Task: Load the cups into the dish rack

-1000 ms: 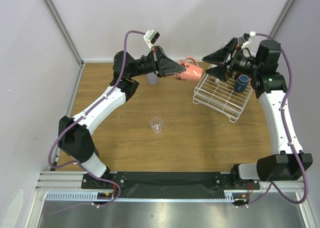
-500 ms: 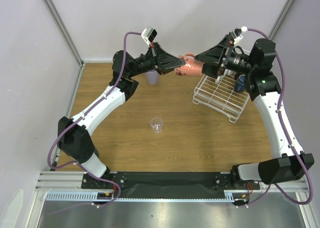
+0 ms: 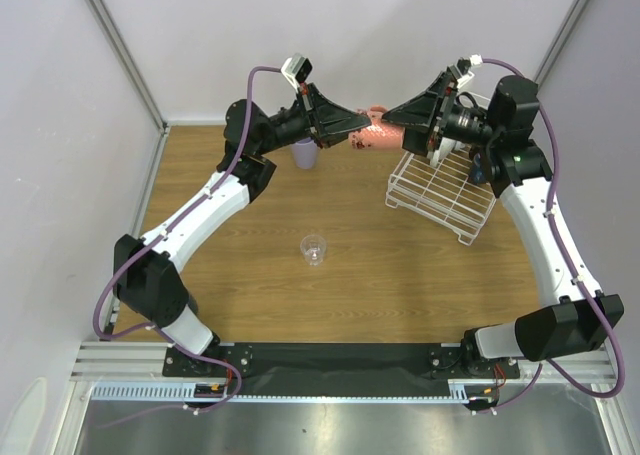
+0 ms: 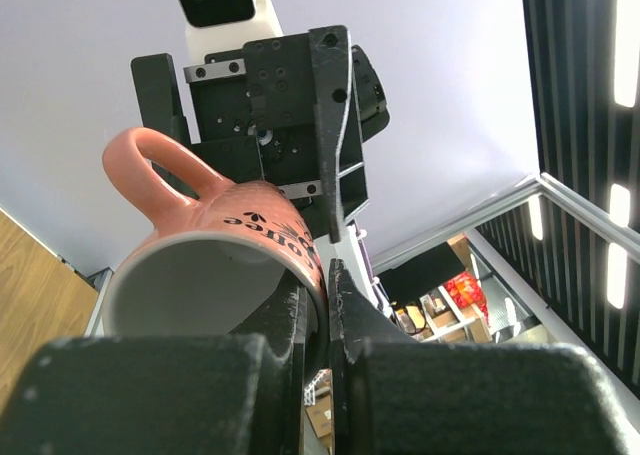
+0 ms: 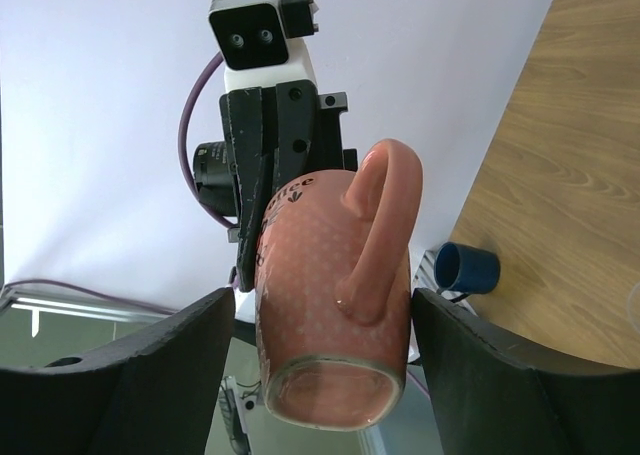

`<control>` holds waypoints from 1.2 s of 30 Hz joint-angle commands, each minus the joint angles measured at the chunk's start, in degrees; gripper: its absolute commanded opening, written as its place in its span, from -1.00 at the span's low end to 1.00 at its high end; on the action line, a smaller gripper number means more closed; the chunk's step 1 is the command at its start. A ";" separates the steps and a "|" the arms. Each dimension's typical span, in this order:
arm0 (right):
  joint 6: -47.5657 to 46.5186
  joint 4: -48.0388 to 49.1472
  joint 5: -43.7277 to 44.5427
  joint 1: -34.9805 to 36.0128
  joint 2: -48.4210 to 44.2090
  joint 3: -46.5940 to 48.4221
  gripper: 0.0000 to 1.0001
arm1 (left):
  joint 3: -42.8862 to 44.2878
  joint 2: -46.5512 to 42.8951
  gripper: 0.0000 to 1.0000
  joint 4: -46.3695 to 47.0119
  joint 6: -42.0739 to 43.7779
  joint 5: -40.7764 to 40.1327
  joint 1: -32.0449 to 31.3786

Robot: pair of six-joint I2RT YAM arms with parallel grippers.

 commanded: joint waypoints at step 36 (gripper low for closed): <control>-1.08 -4.77 3.76 -0.72 0.41 -0.54 -1.00 | -6.30 -8.48 0.99 -14.26 8.89 1.95 6.89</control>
